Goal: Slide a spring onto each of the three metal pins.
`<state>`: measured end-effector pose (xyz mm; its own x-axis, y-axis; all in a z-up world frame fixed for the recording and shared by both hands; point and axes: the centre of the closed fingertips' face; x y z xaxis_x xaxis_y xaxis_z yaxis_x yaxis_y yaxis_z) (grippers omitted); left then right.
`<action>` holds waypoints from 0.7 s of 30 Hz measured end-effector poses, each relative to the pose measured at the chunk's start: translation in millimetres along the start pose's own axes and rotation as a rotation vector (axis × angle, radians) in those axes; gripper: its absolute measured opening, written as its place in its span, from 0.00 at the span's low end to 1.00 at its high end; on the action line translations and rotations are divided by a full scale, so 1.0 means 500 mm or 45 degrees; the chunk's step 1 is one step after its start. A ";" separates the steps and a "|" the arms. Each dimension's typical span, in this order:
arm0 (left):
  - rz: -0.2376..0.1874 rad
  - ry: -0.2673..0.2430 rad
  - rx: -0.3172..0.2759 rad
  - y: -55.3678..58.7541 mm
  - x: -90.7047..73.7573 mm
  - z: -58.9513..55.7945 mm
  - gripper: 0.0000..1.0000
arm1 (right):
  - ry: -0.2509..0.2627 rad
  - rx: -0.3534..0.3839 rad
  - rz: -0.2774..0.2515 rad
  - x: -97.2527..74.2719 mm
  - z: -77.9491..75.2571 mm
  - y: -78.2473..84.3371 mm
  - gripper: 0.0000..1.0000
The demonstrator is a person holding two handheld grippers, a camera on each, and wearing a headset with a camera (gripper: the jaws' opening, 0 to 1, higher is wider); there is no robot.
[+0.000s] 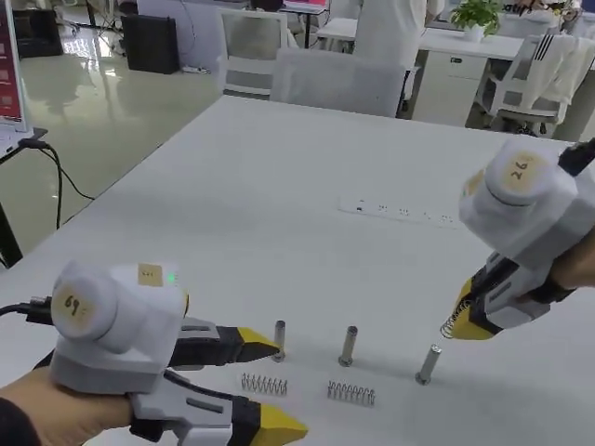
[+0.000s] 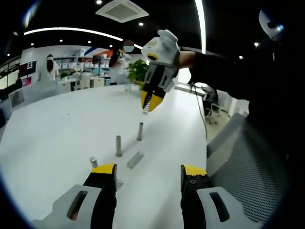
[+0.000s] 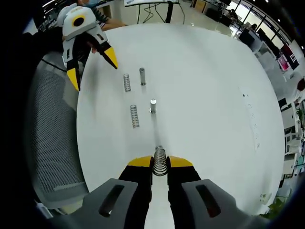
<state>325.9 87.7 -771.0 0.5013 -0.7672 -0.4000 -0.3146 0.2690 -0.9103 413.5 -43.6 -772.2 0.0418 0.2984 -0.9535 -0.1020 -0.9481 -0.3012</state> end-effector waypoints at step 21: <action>-0.031 -0.087 -0.016 -0.008 -0.013 0.028 0.62 | -0.028 -0.006 0.102 0.055 -0.009 0.021 0.09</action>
<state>335.2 100.0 -766.4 0.5629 -0.7316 -0.3846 -0.3116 0.2431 -0.9186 417.8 -45.8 -801.4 0.0116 0.2240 -0.9745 -0.0991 -0.9695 -0.2240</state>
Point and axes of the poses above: the centre of the closed fingertips' face, and the gripper's own axes: x roughly forward along the fingers, z roughly to its left, y roughly out of its underside, and after that the axes turned 4 degrees about -y, right-handed
